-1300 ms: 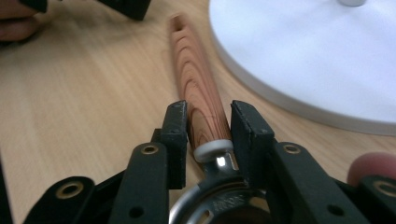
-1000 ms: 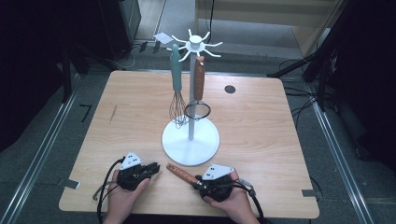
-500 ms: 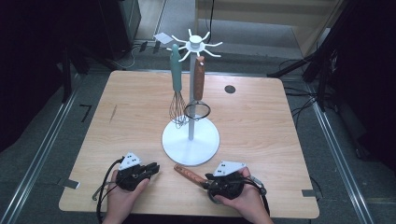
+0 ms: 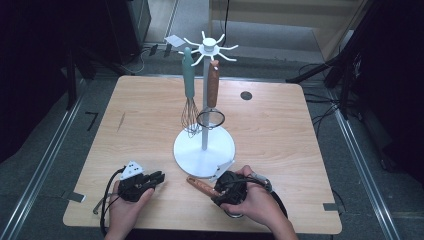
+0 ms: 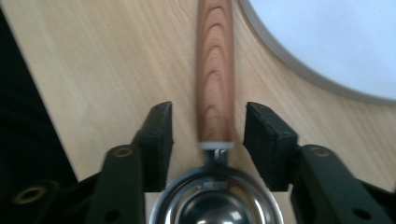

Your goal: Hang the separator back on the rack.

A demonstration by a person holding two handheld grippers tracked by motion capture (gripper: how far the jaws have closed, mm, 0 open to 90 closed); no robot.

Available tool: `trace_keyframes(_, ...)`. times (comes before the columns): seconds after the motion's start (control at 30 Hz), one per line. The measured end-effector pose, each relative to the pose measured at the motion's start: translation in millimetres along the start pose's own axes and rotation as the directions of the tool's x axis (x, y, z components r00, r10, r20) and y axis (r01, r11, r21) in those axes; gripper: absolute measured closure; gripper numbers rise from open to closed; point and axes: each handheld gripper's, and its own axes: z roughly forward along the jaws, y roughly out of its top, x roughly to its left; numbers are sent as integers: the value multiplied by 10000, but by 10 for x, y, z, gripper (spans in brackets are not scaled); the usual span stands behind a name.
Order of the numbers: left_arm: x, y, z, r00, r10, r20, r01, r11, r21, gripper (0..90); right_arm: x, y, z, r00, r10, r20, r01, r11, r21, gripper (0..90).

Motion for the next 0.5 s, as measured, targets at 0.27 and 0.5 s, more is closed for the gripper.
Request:
trace_keyframes(0.27, 57, 4, -30, 9999, -100, -68, 99, 9999, -102, 783, 25, 233, 101, 9996, 261, 84, -270, 9880, 1522, 610)
trace_keyframes(0.5, 82, 9, -37, 9999, -127, -90, 126, 9998, -127, 782, 5, 308, 196, 9962, 739, 462, -825, 9701, 2284, 654)
